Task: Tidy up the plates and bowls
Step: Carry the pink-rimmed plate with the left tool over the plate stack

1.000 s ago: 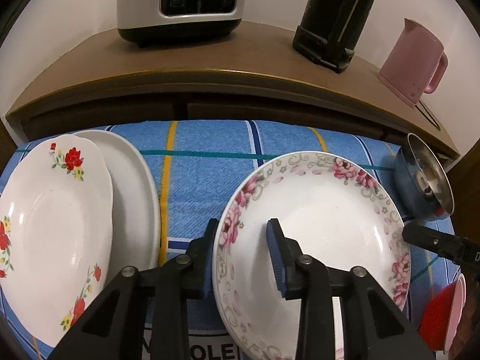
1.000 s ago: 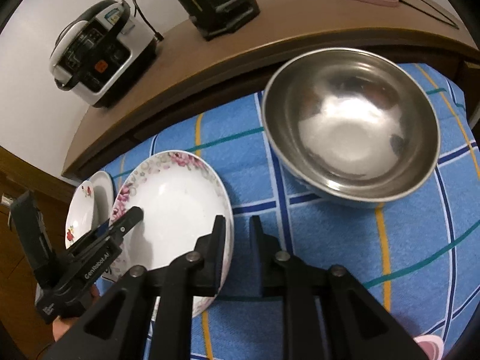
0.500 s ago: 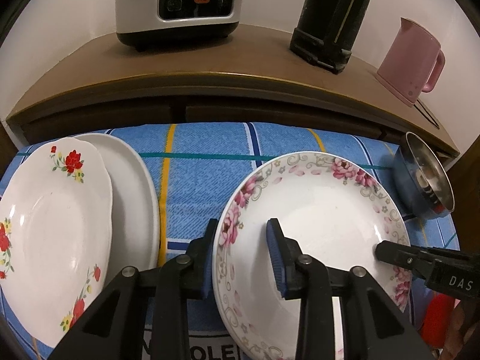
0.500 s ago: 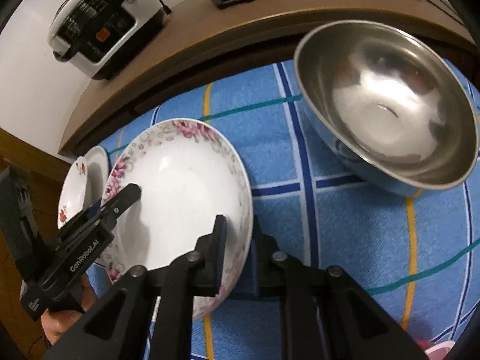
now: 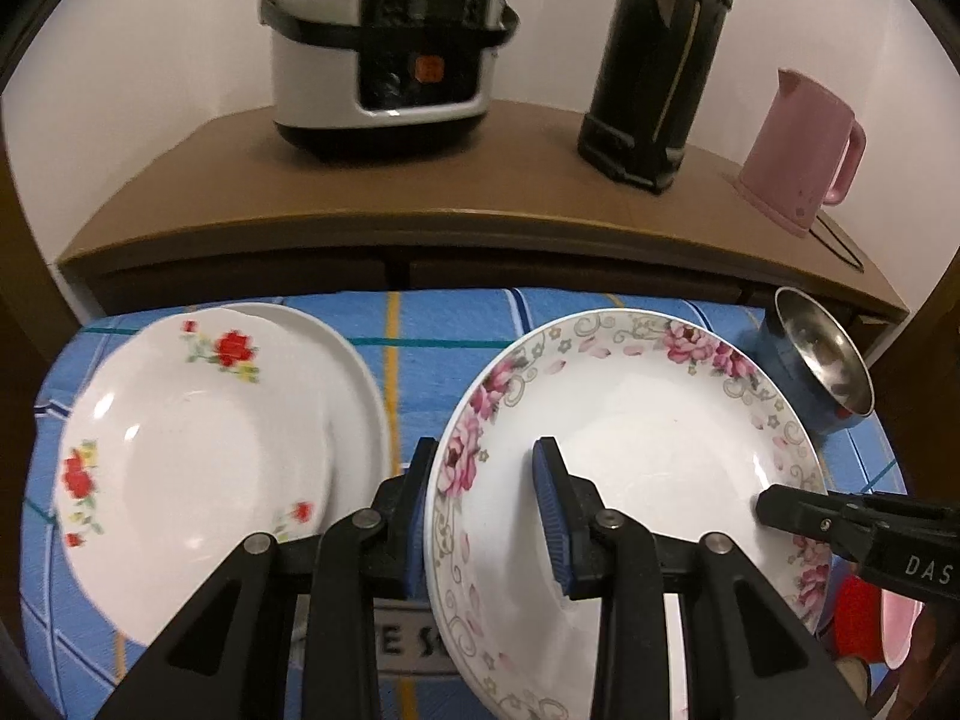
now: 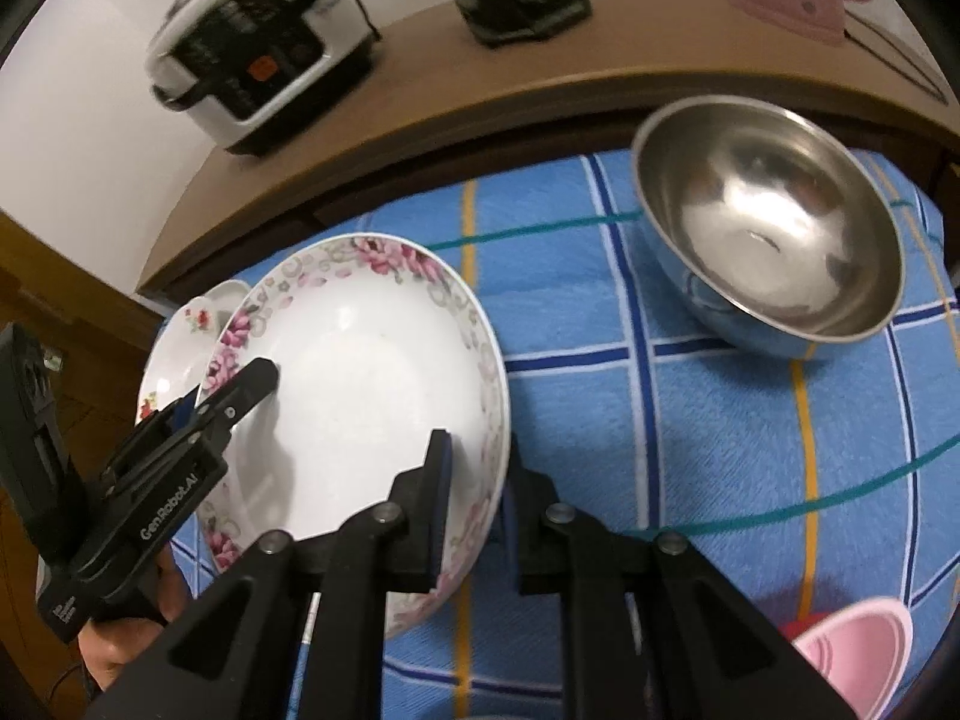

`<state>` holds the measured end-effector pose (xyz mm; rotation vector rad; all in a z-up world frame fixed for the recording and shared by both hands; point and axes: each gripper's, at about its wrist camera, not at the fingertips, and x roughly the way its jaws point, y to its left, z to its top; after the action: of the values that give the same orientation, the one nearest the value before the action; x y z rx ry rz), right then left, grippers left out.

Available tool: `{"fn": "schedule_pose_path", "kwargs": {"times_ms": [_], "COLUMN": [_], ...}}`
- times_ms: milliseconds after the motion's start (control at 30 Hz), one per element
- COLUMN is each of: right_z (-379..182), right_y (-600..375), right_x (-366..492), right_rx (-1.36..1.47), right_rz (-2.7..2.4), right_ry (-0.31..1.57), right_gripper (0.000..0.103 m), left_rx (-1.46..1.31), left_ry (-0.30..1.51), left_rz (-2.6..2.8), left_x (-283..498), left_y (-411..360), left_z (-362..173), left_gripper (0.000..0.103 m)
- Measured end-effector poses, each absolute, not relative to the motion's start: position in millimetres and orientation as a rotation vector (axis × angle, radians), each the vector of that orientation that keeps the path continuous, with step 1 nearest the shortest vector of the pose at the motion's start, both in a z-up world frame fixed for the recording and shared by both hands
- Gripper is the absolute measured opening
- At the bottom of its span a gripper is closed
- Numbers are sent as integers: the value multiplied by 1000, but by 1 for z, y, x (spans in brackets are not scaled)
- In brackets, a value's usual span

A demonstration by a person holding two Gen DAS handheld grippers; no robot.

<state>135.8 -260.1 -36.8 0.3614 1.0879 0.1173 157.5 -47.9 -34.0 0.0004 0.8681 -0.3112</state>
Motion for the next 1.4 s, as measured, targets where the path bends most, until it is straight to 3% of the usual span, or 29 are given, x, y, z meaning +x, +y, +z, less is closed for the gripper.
{"fn": "schedule_pose_path", "kwargs": {"times_ms": [533, 1400], "right_z": [-18, -12], "right_y": [-193, -80], "right_x": [116, 151], "right_rx": [321, 270], "right_rz": [201, 346], "right_ry": [1060, 1043], "right_gripper": [15, 15], "left_rx": [-34, -144], "left_ry": [811, 747], "left_rz": [-210, -51], "left_x": [122, 148], "left_y": [29, 145], "left_z": [-14, 1], "left_gripper": [35, 35]}}
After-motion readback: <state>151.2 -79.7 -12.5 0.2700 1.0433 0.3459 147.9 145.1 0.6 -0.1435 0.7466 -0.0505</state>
